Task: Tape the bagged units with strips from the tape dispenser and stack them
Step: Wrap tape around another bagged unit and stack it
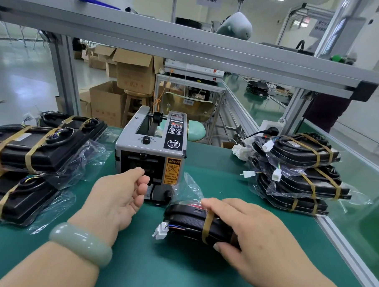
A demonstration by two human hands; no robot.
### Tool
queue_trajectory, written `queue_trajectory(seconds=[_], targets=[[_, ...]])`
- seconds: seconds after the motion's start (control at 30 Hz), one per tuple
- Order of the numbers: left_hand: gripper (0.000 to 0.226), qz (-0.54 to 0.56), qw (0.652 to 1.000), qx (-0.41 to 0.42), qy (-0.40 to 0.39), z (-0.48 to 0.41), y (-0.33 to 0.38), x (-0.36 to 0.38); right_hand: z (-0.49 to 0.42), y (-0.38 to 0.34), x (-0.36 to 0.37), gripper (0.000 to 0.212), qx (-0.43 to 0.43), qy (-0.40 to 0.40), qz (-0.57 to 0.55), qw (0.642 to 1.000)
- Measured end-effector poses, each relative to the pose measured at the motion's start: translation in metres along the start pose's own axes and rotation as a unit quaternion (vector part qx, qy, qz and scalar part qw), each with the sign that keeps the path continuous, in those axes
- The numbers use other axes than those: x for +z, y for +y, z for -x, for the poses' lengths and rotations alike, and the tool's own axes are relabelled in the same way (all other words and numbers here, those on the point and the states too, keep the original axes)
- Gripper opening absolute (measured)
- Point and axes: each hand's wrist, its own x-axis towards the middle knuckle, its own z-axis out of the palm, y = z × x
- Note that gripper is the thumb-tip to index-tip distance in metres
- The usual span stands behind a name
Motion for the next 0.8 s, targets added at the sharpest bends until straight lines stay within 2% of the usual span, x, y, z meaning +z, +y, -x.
queue_trajectory(seconds=[0.53, 0.8], targets=[[0.013, -0.006, 0.997, 0.042, 0.066, -0.013, 0.001, 0.009, 0.004, -0.003, 0.002, 0.071, -0.004, 0.01, -0.003, 1.0], [0.014, 0.007, 0.999, 0.032, 0.024, -0.008, 0.001, 0.006, 0.005, -0.006, 0.0, 0.071, -0.001, 0.008, -0.006, 1.0]])
